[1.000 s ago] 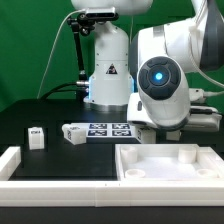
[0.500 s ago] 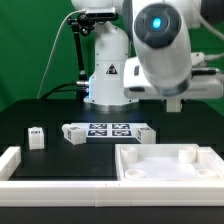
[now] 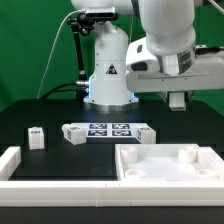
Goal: Assemble one leg
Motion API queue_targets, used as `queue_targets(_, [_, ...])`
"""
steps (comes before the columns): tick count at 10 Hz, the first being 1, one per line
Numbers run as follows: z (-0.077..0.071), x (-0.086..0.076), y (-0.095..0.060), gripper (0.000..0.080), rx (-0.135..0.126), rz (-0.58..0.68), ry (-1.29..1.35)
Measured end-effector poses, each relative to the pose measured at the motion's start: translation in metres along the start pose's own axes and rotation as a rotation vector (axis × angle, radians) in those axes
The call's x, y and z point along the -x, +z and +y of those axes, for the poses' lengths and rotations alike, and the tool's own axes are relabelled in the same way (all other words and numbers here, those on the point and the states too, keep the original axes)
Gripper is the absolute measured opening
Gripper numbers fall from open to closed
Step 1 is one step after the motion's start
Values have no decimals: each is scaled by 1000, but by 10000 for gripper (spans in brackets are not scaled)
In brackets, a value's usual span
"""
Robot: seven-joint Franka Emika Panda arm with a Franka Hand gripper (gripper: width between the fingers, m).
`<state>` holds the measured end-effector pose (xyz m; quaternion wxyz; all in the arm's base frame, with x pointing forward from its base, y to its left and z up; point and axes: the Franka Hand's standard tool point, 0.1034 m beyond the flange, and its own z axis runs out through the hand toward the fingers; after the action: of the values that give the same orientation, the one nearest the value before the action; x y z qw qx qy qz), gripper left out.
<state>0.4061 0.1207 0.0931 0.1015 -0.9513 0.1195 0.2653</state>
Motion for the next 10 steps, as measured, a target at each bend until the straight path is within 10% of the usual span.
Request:
queue_targets(6, [17, -42, -49, 285, 94, 427, -156])
queue_targets(10, [5, -54, -54, 285, 63, 712, -201])
